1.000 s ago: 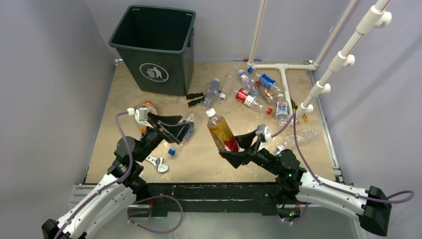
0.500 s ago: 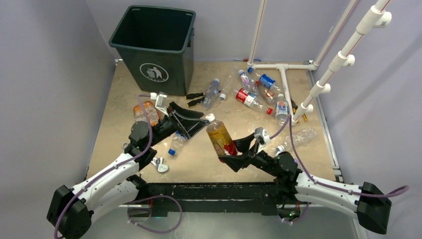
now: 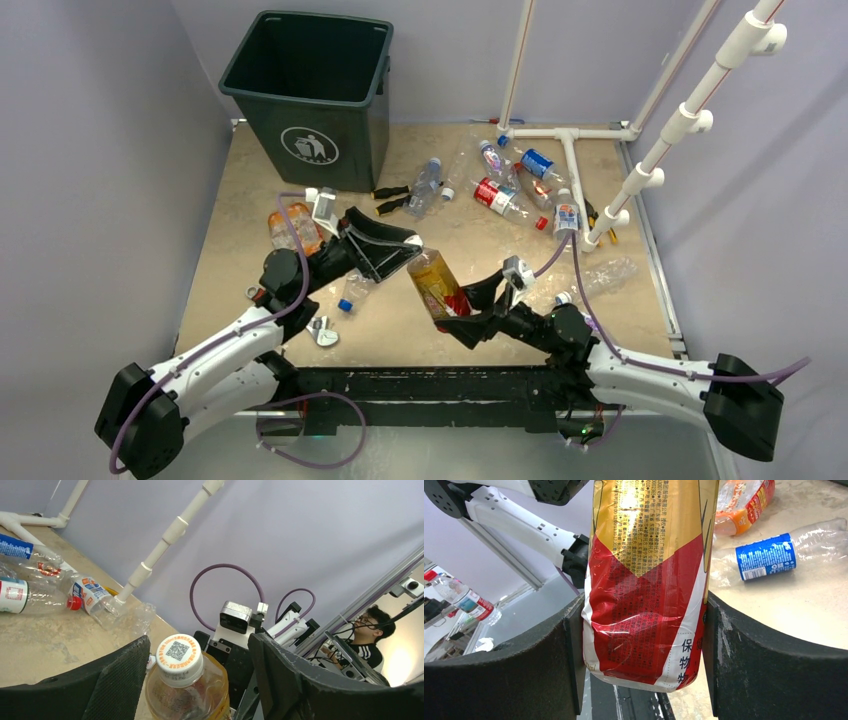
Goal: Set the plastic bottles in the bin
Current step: Pick up the plastic bottle at the center of the board.
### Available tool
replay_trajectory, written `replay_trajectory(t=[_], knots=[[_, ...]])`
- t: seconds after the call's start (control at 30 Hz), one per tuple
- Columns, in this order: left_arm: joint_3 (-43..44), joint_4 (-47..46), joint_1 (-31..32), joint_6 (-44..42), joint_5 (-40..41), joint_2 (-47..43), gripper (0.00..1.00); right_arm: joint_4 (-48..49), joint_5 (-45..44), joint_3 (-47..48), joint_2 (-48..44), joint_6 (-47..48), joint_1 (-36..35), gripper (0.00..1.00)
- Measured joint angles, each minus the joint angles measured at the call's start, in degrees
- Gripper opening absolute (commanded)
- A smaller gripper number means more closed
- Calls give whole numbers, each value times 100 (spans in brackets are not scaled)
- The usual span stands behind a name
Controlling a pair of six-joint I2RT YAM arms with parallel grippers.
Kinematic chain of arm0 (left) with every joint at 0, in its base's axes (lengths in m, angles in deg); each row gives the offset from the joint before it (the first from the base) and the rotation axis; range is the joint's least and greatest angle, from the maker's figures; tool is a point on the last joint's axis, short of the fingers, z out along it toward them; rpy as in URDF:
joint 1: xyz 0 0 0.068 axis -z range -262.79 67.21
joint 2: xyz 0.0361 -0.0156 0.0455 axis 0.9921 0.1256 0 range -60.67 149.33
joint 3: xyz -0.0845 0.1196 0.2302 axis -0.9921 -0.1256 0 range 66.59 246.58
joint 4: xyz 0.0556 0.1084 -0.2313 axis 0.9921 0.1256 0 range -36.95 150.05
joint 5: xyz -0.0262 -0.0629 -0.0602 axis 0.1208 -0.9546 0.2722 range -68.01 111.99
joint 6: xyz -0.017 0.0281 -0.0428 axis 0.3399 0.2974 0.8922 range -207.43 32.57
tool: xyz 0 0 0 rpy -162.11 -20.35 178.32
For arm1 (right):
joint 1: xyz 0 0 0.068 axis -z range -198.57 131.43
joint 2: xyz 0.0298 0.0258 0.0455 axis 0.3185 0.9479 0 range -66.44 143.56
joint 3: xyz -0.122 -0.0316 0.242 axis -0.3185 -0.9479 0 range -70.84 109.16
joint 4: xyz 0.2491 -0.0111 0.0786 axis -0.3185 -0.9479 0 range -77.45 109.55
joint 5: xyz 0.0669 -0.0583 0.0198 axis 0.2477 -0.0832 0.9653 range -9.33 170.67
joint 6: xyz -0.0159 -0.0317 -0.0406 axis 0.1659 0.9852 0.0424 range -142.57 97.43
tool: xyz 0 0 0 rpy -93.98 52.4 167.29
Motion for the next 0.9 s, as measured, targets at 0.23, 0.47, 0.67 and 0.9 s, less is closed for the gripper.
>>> replay_trajectory(t=[0.23,0.47,0.67,0.9], knots=[[-17,-94,50,55,-98,33,55,151,50,0,61,-46,-2,39],[-20,-149,103,68,-221,127,60,164,37,0,59,-101,-4,40],[-68,-299,179,181,-306,308,42,168,46,0,61,-109,-11,40],[-83,-431,181,197,-280,358,2,216,129,0,79,-111,-26,42]])
